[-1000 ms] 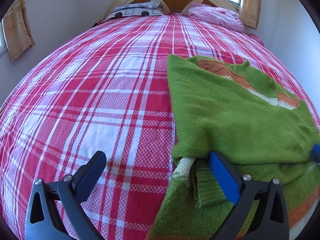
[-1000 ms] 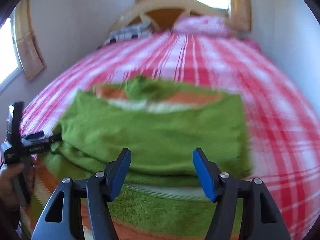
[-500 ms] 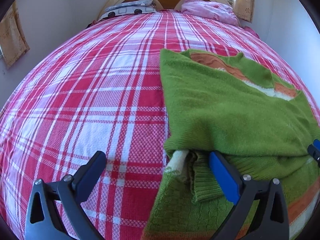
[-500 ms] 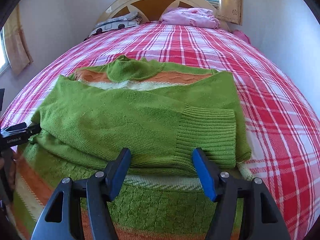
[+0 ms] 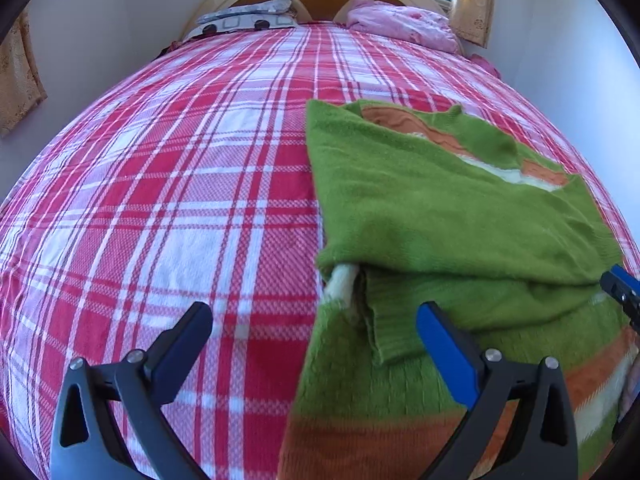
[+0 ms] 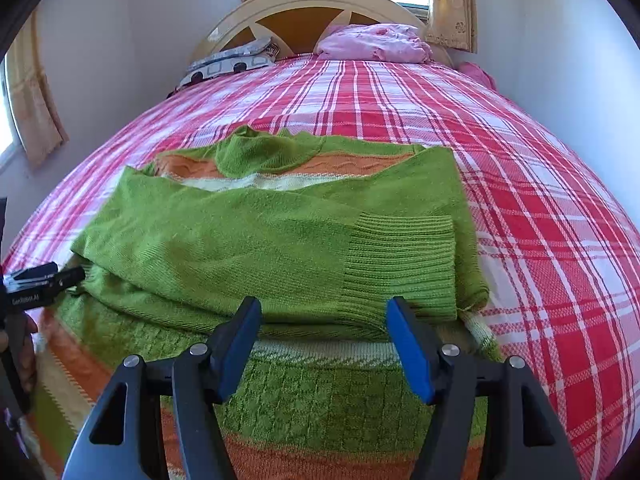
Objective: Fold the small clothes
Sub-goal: 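Raise both tools away from the folded sweater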
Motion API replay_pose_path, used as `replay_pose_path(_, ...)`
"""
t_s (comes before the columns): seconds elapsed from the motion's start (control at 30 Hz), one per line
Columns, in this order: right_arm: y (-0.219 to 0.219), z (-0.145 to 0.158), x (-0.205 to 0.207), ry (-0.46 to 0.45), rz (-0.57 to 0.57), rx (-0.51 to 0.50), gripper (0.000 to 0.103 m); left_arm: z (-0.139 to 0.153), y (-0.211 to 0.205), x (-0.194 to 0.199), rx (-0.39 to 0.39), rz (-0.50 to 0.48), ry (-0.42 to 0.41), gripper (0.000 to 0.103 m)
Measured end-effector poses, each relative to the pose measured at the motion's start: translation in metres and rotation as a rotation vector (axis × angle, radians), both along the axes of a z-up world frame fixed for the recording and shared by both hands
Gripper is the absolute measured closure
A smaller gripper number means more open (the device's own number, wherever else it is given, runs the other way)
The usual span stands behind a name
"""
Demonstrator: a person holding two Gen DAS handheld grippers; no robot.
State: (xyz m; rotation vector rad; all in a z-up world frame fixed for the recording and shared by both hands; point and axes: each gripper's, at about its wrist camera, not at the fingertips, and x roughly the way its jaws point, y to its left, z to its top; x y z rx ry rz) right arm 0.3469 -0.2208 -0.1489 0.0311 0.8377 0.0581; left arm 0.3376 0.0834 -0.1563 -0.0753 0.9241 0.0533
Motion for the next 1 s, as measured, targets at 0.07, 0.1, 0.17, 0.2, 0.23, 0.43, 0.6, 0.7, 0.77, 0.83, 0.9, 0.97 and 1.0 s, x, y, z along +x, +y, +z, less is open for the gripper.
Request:
replay_pose_path(0.07, 0.001, 0.002, -0.005, 0.01, 0.003, -0.009, 0.035, 0.0, -0.003, -0.007, 0.005, -0.019, 0.003, 0.0)
replay_pose_path(0.1, 0.001, 0.001, -0.008, 0.013, 0.004, -0.013, 0.035, 0.0, -0.005, -0.011, 0.008, -0.027, 0.006, 0.0)
replay_pose_path(0.17, 0.001, 0.001, -0.016, 0.022, 0.006, -0.023, 0.034, 0.0, -0.008, -0.019, 0.015, -0.031, 0.01, 0.0)
replay_pose_path(0.2, 0.001, 0.001, -0.02, 0.024, 0.005, -0.025, 0.034, 0.002, -0.008, -0.022, 0.014, -0.033, 0.006, 0.0)
replay_pose_path(0.23, 0.001, 0.002, -0.025, 0.023, 0.005, -0.022, 0.034, 0.003, -0.009, -0.027, 0.007, -0.04, 0.001, 0.0)
replay_pose_path(0.43, 0.002, 0.009, -0.055, -0.006, 0.026, -0.031, 0.034, 0.005, -0.014, -0.058, -0.062, -0.073, 0.0, 0.0)
replay_pose_path(0.6, 0.005, 0.004, -0.085, -0.007, 0.05, -0.048, 0.034, 0.002, -0.016, -0.086, -0.085, -0.092, -0.001, 0.0)
replay_pose_path(0.7, 0.006, 0.001, -0.1, -0.009, 0.055, -0.053, 0.034, -0.001, -0.017, -0.1, -0.082, -0.098, -0.001, 0.0)
replay_pose_path(0.77, 0.003, 0.004, -0.109, -0.022, 0.049, -0.049, 0.034, 0.0, -0.018, -0.111, -0.064, -0.098, -0.012, 0.0)
replay_pose_path(0.83, 0.003, 0.007, -0.118, -0.036, 0.046, -0.049, 0.033, 0.002, -0.019, -0.119, -0.062, -0.106, -0.016, 0.0)
replay_pose_path(0.9, 0.005, 0.006, -0.123, -0.017, 0.056, -0.052, 0.032, 0.004, -0.019, -0.129, -0.074, -0.114, -0.022, 0.0)
replay_pose_path(0.97, 0.008, 0.005, -0.13, -0.002, 0.067, -0.066, 0.031, 0.006, -0.019, -0.136, -0.074, -0.123, -0.023, 0.0)
replay_pose_path(1.0, 0.01, 0.005, -0.133, 0.003, 0.073, -0.072, 0.031, 0.007, -0.02, -0.14, -0.073, -0.125, -0.024, 0.0)
